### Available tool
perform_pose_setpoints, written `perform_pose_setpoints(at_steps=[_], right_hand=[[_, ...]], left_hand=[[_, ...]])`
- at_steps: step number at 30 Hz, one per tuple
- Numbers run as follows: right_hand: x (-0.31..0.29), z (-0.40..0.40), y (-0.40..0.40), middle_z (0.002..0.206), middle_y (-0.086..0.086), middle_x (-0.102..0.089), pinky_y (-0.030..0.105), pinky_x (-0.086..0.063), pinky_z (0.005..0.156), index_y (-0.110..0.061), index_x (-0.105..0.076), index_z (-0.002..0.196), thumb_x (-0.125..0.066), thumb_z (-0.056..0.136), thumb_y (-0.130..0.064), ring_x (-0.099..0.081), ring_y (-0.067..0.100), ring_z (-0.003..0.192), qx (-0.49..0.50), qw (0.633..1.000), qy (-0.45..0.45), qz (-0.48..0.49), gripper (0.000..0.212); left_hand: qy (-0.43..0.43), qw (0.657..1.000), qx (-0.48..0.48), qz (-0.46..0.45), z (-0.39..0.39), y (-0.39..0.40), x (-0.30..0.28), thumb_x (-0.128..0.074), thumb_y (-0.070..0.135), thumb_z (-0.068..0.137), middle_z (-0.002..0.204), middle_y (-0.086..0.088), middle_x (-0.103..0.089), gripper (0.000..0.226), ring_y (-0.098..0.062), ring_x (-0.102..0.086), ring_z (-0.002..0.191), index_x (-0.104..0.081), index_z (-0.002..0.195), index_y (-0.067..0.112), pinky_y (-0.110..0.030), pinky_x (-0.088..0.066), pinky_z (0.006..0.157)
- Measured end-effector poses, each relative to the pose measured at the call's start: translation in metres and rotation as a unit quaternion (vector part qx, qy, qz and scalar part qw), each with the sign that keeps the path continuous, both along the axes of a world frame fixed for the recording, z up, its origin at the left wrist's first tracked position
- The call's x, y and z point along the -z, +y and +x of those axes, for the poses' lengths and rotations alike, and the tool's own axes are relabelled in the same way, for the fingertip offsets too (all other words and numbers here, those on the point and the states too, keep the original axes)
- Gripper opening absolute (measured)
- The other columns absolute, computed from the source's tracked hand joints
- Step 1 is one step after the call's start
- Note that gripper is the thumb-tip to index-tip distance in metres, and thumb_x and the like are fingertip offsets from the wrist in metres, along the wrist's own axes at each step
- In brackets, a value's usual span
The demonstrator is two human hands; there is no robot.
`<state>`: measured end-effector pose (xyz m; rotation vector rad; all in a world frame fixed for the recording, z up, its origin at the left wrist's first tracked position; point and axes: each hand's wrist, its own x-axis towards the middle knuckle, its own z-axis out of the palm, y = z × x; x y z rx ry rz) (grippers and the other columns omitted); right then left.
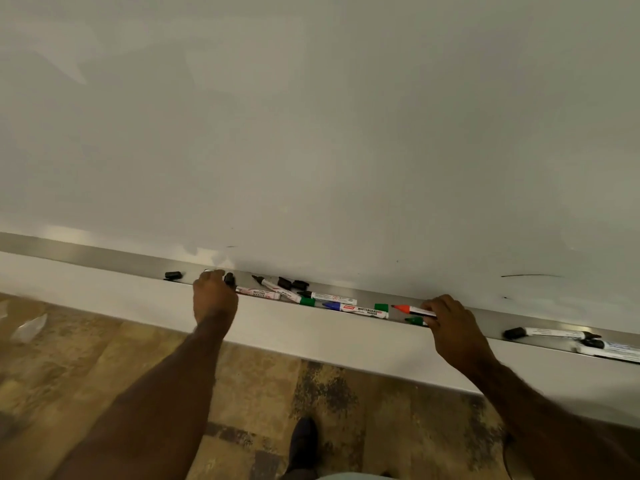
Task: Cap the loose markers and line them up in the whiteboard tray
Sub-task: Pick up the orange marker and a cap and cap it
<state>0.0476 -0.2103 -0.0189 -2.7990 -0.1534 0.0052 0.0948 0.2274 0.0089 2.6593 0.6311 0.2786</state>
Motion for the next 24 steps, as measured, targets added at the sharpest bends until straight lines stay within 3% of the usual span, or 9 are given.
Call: perform_pose_setpoints(at_steps=[3, 8, 14, 24], right_hand=[[-0.003, 0.005, 0.019, 0.105, 0.007, -0.063, 0.041, -0.047, 0.084, -0.014, -0.057, 0.112, -0.061, 0.087, -0.009, -0.055, 0.022, 0.091, 0.010, 0.999, -0.012, 0.041, 0.026], [-0.003, 0.016, 0.049, 0.101, 0.002, -0.063, 0.037, -0.050, 0.078, -0.021, -0.055, 0.111, -0.059, 0.088, -0.012, -0.048, 0.013, 0.085, 0.012, 0.997, -0.012, 0.080, 0.025], [-0.005, 0.023, 0.077, 0.101, 0.000, -0.063, 0.035, -0.048, 0.078, -0.024, -0.053, 0.111, -0.056, 0.092, -0.019, -0.051, 0.014, 0.086, -0.021, 0.995, -0.016, 0.094, 0.020], [-0.014, 0.027, 0.105, 0.110, 0.005, -0.063, 0.035, -0.054, 0.082, -0.019, -0.052, 0.117, -0.053, 0.094, -0.024, -0.057, 0.018, 0.095, -0.023, 0.993, 0.035, 0.111, 0.023]], left_hand=[[0.055, 0.997, 0.035, 0.040, 0.008, 0.024, 0.006, -0.054, -0.006, 0.079, 0.115, -0.027, -0.064, 0.034, -0.043, -0.057, 0.105, -0.065, 0.111, -0.004, -0.046, -0.045, 0.095], [0.121, 0.976, 0.129, 0.124, 0.015, 0.037, 0.006, -0.051, -0.004, 0.078, 0.096, -0.023, -0.065, 0.020, -0.040, -0.060, 0.084, -0.068, 0.086, 0.000, -0.038, -0.046, 0.076], [0.227, 0.938, 0.211, 0.155, 0.028, 0.053, 0.005, -0.055, 0.002, 0.079, 0.114, -0.015, -0.055, 0.038, -0.030, -0.053, 0.102, -0.063, 0.115, 0.010, -0.034, -0.045, 0.091], [0.219, 0.932, 0.260, 0.128, 0.038, 0.065, -0.004, -0.057, -0.002, 0.081, 0.108, -0.012, -0.062, 0.027, -0.028, -0.056, 0.100, -0.065, 0.104, 0.010, -0.032, -0.043, 0.085]])
